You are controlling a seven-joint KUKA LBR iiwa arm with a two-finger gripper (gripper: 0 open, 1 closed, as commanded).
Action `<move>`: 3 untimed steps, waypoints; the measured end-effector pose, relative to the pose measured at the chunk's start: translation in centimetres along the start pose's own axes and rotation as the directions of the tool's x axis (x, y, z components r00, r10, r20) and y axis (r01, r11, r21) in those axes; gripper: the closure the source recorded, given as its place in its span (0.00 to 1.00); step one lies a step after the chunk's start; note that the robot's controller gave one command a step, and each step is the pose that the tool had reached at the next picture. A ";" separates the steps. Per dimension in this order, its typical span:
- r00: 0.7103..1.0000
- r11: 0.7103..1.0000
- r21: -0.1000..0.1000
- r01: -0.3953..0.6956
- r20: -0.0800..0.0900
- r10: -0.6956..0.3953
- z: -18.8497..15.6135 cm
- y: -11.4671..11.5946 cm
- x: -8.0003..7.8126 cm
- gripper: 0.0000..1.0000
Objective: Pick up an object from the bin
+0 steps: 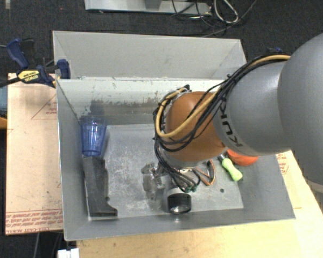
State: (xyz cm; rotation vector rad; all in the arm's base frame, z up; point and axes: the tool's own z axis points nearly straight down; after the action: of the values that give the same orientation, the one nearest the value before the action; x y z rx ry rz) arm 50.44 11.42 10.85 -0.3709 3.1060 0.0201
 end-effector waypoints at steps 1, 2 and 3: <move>1.000 1.000 0.000 -0.001 0.000 0.001 0.0 0.0 0.0 1.00; 1.000 1.000 0.000 0.011 0.000 -0.011 0.1 -0.1 0.0 1.00; 0.948 0.948 -0.003 0.318 0.006 -0.318 -2.6 6.1 -1.3 1.00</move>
Offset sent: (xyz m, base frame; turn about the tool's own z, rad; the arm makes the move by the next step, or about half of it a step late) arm -0.0046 -0.0164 -0.0134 -0.2098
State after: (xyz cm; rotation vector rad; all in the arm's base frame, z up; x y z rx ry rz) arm 50.23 17.59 13.54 -0.8642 2.9997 0.0230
